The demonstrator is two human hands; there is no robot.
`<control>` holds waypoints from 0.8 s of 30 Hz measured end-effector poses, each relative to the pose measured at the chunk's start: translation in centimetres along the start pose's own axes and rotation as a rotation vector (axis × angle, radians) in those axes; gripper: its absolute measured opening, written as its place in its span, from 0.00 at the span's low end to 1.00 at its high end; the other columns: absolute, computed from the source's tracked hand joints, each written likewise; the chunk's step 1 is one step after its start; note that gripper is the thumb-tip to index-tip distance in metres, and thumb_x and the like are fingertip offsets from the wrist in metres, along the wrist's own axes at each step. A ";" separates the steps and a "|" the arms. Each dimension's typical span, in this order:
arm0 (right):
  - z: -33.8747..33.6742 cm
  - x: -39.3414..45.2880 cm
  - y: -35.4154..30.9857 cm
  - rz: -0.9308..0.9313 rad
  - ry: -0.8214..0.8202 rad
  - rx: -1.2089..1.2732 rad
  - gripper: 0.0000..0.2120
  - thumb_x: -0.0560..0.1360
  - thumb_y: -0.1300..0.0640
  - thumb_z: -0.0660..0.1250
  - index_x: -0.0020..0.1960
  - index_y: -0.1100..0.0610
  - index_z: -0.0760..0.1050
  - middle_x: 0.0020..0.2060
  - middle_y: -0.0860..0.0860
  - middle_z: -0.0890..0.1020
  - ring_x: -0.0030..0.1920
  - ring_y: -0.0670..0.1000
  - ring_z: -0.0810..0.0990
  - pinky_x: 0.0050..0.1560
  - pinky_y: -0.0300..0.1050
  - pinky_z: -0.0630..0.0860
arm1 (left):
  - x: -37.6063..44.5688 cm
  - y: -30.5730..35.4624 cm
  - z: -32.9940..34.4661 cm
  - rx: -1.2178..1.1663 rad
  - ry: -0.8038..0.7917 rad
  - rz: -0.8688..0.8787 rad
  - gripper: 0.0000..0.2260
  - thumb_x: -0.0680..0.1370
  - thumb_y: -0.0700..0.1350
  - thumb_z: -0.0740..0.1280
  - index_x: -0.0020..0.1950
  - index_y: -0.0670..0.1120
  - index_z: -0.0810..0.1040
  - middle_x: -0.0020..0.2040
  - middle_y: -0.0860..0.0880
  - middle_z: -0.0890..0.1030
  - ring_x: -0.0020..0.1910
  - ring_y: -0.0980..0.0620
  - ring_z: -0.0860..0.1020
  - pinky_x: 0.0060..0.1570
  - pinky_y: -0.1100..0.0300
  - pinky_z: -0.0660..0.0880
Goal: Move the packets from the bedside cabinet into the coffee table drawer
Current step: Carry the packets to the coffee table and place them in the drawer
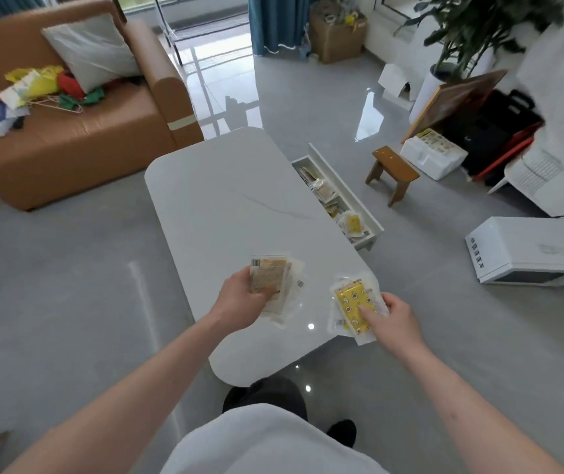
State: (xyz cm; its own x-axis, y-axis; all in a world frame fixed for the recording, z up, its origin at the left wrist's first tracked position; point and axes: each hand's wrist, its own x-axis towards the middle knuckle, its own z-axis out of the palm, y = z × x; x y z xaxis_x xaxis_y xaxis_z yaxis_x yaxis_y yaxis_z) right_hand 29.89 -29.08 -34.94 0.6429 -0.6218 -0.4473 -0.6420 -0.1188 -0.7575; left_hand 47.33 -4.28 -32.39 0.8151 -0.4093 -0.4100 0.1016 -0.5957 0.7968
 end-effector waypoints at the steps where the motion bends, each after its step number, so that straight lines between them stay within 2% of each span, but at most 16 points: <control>1: -1.5 0.7 0.3 -0.010 -0.012 -0.006 0.04 0.76 0.52 0.75 0.47 0.47 0.80 0.42 0.42 0.86 0.44 0.45 0.85 0.40 0.45 0.78 | -0.6 0.0 1.0 -0.011 0.021 -0.018 0.08 0.79 0.48 0.72 0.53 0.61 0.80 0.48 0.62 0.85 0.47 0.64 0.83 0.41 0.70 0.76; 4: -4.5 3.0 0.6 -0.039 -0.046 -0.024 0.06 0.76 0.52 0.76 0.45 0.45 0.79 0.38 0.39 0.85 0.40 0.41 0.84 0.37 0.40 0.75 | -2.0 0.1 3.0 -0.046 0.092 -0.086 0.07 0.78 0.49 0.73 0.50 0.62 0.80 0.46 0.67 0.85 0.44 0.67 0.83 0.34 0.72 0.76; 6: -5.9 4.7 0.5 -0.058 -0.081 -0.025 0.05 0.76 0.51 0.75 0.45 0.45 0.80 0.36 0.37 0.85 0.37 0.38 0.83 0.35 0.39 0.74 | -2.0 0.2 4.0 -0.062 0.137 -0.123 0.07 0.77 0.49 0.75 0.50 0.61 0.81 0.45 0.68 0.84 0.43 0.67 0.83 0.36 0.71 0.75; 10: -9.1 9.1 0.0 -0.074 -0.150 -0.033 0.04 0.77 0.49 0.74 0.49 0.46 0.80 0.39 0.33 0.85 0.37 0.34 0.83 0.32 0.34 0.74 | 0.6 2.3 6.2 -0.099 0.196 -0.177 0.07 0.76 0.49 0.76 0.51 0.59 0.82 0.45 0.67 0.85 0.42 0.67 0.83 0.39 0.68 0.75; 14: -13.7 14.5 -0.1 -0.065 -0.109 -0.039 0.03 0.77 0.50 0.74 0.47 0.46 0.81 0.38 0.31 0.84 0.37 0.34 0.82 0.34 0.38 0.74 | 6.1 6.5 9.3 -0.155 0.155 -0.170 0.07 0.77 0.48 0.75 0.52 0.58 0.83 0.47 0.63 0.86 0.45 0.63 0.85 0.42 0.65 0.77; 17: -17.7 18.3 -0.1 -0.038 -0.062 -0.033 0.03 0.77 0.51 0.74 0.45 0.48 0.82 0.36 0.36 0.85 0.35 0.38 0.83 0.32 0.38 0.73 | 10.9 10.4 11.9 -0.163 0.122 -0.156 0.07 0.77 0.46 0.75 0.53 0.56 0.83 0.46 0.61 0.87 0.45 0.61 0.85 0.41 0.67 0.78; 20: -21.4 21.9 -0.5 -0.025 -0.016 -0.013 0.04 0.78 0.50 0.74 0.45 0.48 0.83 0.36 0.41 0.86 0.38 0.41 0.84 0.33 0.40 0.72 | 15.8 14.9 15.2 -0.160 0.086 -0.109 0.07 0.77 0.45 0.74 0.54 0.54 0.83 0.48 0.56 0.87 0.47 0.56 0.86 0.46 0.59 0.82; 24: -25.4 26.3 -0.8 -0.014 -0.033 0.028 0.04 0.80 0.50 0.72 0.48 0.48 0.84 0.36 0.38 0.86 0.36 0.38 0.84 0.34 0.39 0.74 | 20.3 20.5 19.5 -0.165 0.068 -0.067 0.08 0.78 0.46 0.74 0.54 0.56 0.82 0.49 0.57 0.87 0.48 0.58 0.85 0.44 0.63 0.80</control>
State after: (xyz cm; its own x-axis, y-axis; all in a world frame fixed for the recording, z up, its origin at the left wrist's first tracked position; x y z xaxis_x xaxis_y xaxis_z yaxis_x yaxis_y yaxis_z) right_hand 36.71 -64.96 -33.97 0.6656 -0.5940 -0.4519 -0.6211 -0.1050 -0.7767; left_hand 54.82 -38.30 -33.08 0.8397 -0.3215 -0.4377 0.2444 -0.4960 0.8332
